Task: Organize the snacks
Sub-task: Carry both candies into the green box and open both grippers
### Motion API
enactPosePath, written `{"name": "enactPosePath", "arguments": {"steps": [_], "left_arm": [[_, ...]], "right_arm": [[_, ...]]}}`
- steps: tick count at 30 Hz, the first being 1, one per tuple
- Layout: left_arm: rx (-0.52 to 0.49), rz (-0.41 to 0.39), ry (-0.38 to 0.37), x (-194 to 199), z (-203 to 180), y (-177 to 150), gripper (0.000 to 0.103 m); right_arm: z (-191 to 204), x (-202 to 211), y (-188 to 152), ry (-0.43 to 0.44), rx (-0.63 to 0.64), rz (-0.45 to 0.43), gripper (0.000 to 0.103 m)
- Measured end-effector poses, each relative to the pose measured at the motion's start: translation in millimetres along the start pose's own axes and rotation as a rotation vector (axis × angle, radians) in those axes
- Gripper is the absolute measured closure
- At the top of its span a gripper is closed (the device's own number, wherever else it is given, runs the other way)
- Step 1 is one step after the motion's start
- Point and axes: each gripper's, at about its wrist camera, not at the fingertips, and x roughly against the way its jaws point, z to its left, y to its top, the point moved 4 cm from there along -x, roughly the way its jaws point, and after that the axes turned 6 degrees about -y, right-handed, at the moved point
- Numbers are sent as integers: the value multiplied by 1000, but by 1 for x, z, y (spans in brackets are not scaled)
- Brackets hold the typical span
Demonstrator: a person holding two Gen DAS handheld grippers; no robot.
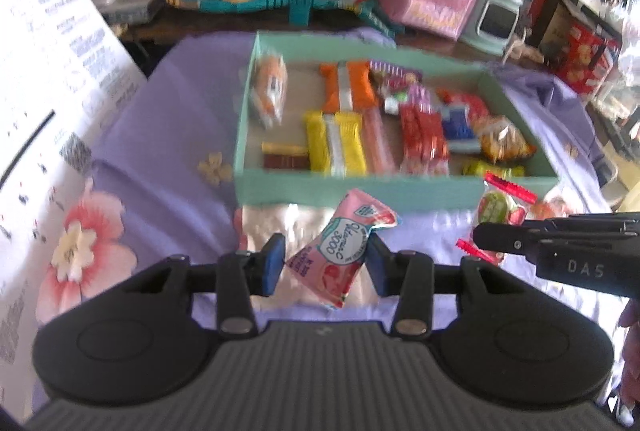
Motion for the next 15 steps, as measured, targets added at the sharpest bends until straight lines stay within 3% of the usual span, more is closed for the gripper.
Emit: {"name": "enactPosePath", "arguments": {"steps": [7, 15], "left_arm": [[-5, -97, 42, -4, 10, 67, 60], [-30, -97, 82, -59, 15, 125, 60]], "right_arm": [[6, -7, 58, 2, 41, -61, 90], [7, -58, 137, 26, -2, -58, 90]]}}
